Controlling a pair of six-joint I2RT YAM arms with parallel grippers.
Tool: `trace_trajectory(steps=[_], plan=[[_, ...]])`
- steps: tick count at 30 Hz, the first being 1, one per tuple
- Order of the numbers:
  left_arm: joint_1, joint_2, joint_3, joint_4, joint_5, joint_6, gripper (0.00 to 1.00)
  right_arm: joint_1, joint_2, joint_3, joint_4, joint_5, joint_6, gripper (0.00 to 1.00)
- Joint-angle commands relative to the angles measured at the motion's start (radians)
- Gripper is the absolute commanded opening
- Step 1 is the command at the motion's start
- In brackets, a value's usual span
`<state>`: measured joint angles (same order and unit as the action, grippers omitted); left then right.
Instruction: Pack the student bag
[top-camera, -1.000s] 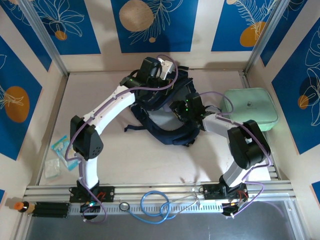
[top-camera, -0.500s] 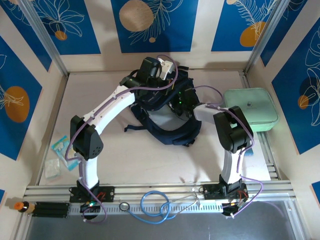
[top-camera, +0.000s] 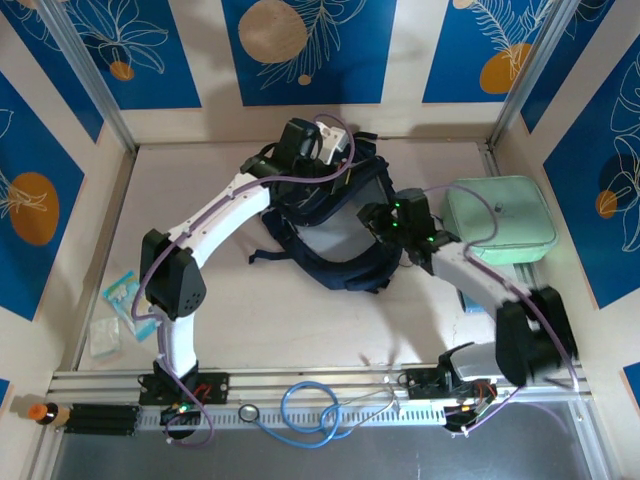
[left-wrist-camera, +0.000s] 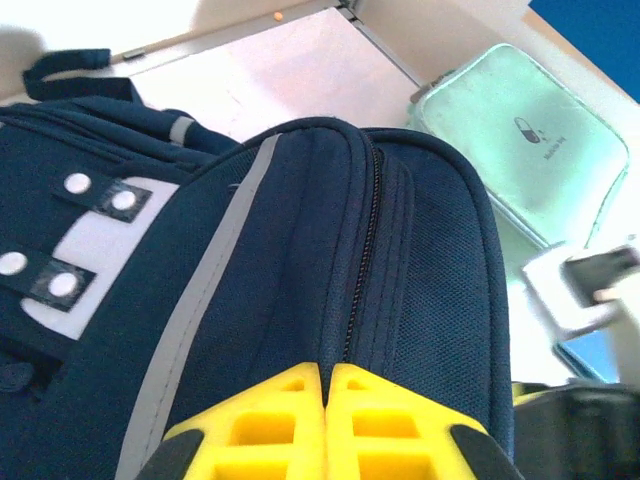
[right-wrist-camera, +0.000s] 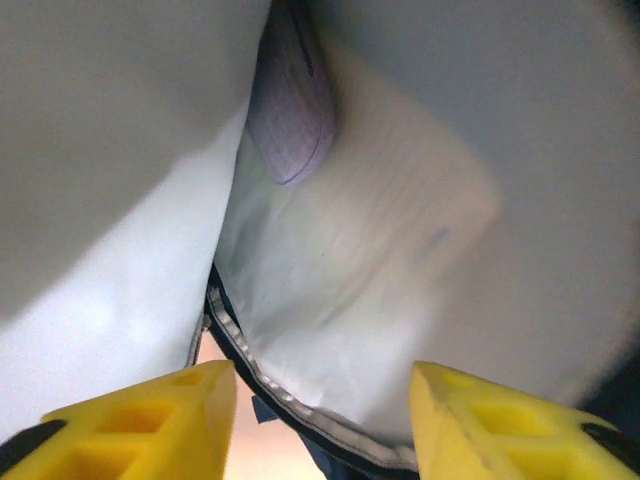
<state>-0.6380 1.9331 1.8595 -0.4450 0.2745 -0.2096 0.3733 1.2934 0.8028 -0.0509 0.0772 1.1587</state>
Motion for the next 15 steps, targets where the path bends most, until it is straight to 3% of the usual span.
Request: trace_trajectory(steps=[1, 4, 6, 8, 10, 15], plan=[[0.012, -0.003, -0.033, 0.069, 0.089, -0.030, 0.07, -0.019, -0.149, -0.023, -0.292, 0.177, -0.001, 0.54], [0.015, -0.016, -0.076, 0.083, 0.134, -0.034, 0.31, -0.019, -0.260, -0.019, -0.373, 0.300, -0.041, 0.55], [0.018, -0.045, -0.134, 0.126, 0.158, -0.020, 0.54, -0.020, -0.292, -0.004, -0.390, 0.334, -0.075, 0.56], [0.029, -0.085, -0.209, 0.175, 0.143, -0.021, 0.68, -0.020, -0.291, 0.018, -0.394, 0.340, -0.101, 0.58], [0.061, -0.120, -0.281, 0.211, 0.115, -0.055, 0.74, -0.018, -0.268, 0.041, -0.394, 0.329, -0.122, 0.61], [0.216, -0.177, -0.485, 0.292, 0.129, -0.271, 0.76, -0.005, -0.160, 0.072, -0.363, 0.237, -0.146, 0.71]])
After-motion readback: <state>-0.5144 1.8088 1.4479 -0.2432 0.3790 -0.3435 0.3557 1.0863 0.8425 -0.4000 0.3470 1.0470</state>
